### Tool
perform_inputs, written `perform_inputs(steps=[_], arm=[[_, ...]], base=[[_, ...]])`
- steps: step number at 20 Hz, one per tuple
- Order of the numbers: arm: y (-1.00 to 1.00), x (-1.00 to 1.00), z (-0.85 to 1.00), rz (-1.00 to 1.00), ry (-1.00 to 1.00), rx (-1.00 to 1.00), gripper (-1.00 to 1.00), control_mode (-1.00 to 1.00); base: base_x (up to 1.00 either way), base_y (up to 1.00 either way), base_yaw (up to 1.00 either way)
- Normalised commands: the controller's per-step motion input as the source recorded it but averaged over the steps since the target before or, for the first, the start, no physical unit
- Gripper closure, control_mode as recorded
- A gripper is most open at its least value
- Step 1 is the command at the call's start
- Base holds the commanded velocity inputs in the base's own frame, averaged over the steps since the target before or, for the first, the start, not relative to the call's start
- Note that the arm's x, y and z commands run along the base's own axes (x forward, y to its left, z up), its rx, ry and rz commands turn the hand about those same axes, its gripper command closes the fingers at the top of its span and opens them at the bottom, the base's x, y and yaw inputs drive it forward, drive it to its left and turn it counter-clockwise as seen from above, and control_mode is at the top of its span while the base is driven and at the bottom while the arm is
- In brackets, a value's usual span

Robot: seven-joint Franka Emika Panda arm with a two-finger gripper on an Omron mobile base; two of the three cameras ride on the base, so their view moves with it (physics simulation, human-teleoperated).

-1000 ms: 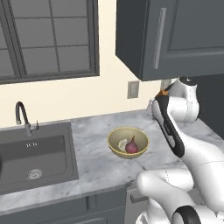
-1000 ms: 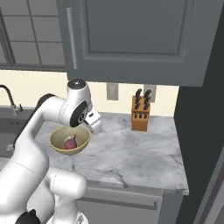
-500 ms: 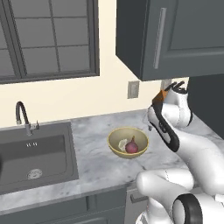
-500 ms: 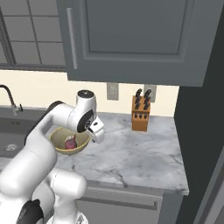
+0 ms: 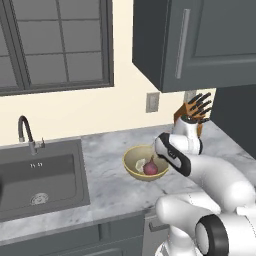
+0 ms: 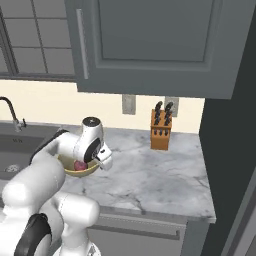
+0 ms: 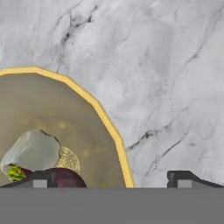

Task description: Place the bowl with the garlic and onion on the second highest shelf of the fridge. Place the bowl with the steak and chicken drumstick on the top shelf of the fridge.

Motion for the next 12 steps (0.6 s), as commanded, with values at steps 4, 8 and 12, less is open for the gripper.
perform_inputs(steps=[4,8,12], arm=[[0.00,0.33,-0.37,0.03,0.00,-0.03,-1.00,-1.00],[0.00,0.05,-0.32,0.08,0.00,0.00,-1.00,-1.00],[0.00,0.00,-0.42,0.10,0.00,0.00,-1.00,-1.00]], base=[[0.00,0.00,0.00],[0.00,0.00,0.00],[0.00,0.00,0.00]])
